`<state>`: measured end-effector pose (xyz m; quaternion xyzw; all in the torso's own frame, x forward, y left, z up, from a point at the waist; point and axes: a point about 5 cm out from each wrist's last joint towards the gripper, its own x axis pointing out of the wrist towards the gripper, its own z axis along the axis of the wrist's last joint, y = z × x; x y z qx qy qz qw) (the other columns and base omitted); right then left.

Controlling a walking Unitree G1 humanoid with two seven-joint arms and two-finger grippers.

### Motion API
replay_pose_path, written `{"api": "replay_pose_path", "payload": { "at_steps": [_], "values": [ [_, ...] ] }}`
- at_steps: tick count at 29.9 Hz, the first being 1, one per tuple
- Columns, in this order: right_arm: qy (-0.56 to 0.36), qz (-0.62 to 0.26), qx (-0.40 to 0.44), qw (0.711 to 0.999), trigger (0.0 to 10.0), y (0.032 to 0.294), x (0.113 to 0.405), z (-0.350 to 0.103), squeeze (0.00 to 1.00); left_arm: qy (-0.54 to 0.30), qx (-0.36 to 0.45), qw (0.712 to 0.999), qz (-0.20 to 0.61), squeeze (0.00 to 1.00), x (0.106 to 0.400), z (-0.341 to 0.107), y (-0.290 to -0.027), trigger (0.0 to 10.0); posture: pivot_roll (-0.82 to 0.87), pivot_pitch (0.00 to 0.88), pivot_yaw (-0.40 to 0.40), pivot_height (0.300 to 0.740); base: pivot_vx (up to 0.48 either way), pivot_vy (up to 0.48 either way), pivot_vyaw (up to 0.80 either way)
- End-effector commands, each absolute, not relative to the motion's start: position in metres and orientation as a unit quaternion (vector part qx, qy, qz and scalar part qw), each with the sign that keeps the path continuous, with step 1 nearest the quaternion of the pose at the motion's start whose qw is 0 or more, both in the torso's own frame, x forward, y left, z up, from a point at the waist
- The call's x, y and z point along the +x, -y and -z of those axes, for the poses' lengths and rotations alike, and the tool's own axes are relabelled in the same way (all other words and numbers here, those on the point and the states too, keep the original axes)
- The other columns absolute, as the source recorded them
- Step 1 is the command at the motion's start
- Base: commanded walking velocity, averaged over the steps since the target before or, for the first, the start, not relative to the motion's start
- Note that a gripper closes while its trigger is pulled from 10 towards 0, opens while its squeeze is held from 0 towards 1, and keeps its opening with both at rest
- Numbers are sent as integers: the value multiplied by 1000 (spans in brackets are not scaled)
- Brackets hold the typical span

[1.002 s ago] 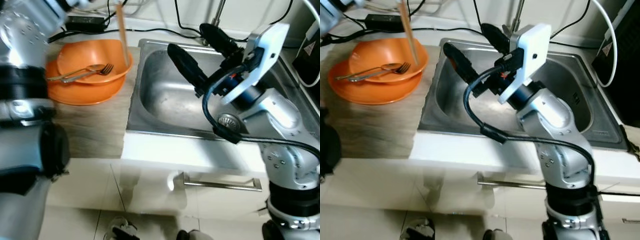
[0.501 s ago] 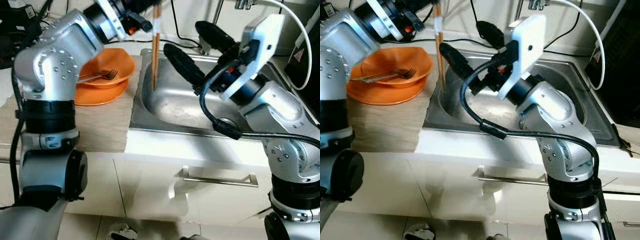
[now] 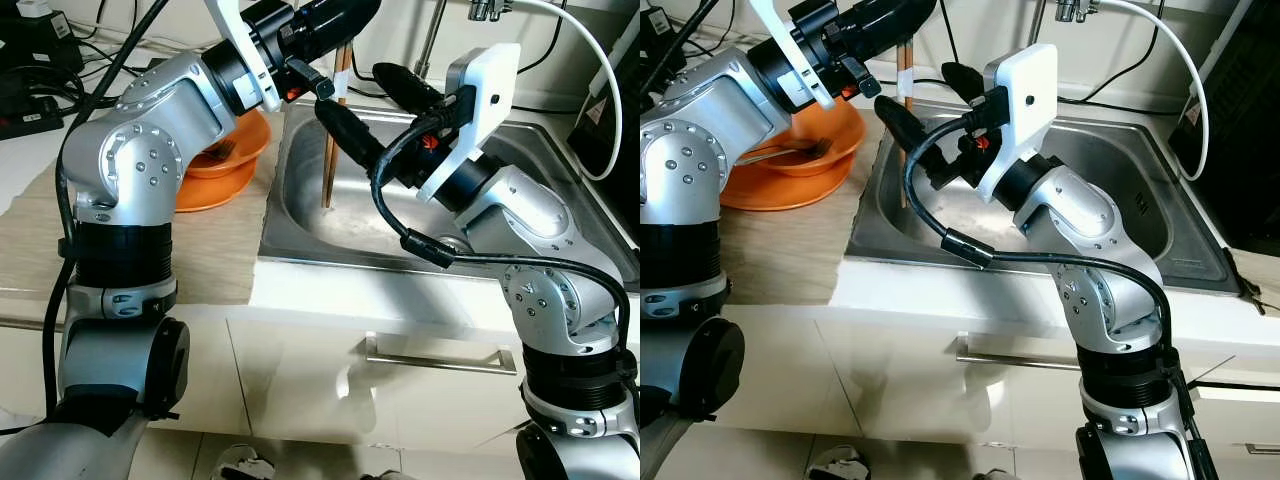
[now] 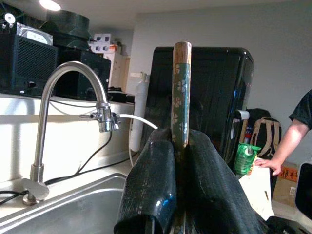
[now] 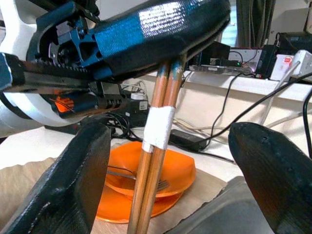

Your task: Kitchen organization

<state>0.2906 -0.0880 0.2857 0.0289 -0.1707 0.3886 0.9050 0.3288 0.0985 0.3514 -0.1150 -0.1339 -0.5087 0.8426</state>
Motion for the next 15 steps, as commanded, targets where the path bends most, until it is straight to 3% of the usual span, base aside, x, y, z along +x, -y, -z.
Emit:
{"api": "replay_pose_path", "payload": {
  "at_steps": [1,15],
  "values": [
    [164,-384,26,908,0,91,291,-283,0,138,-119,833,522,0,325,-357,-94,0,26,14,-40,740,0,0,0],
    [140,-406,15,903,0,87,290,-274,0,119,-141,810,556,0,318,-352,-87,0,26,10,-40,740,0,0,0]
  ]
}}
